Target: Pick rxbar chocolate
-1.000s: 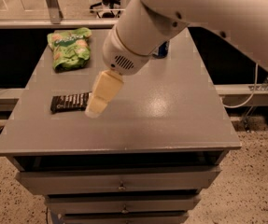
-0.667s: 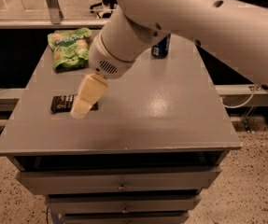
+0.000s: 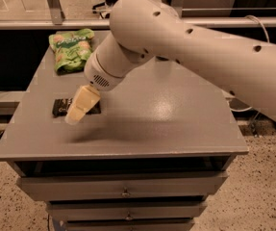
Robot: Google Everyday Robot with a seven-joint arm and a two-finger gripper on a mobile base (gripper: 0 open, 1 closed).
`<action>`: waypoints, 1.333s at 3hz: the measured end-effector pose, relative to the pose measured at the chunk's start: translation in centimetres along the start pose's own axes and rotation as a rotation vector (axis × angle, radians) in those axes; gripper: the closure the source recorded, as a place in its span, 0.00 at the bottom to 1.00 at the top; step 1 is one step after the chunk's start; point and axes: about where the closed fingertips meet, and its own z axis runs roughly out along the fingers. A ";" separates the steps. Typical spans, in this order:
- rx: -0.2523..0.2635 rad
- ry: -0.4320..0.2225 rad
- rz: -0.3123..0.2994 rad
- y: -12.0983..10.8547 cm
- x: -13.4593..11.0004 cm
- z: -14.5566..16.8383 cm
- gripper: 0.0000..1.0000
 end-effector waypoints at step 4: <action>-0.042 -0.047 0.079 -0.7 0.8 4.5 0.41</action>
Offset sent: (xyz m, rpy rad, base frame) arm 0.0291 0.0212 -0.0367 0.0788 0.0842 -0.0263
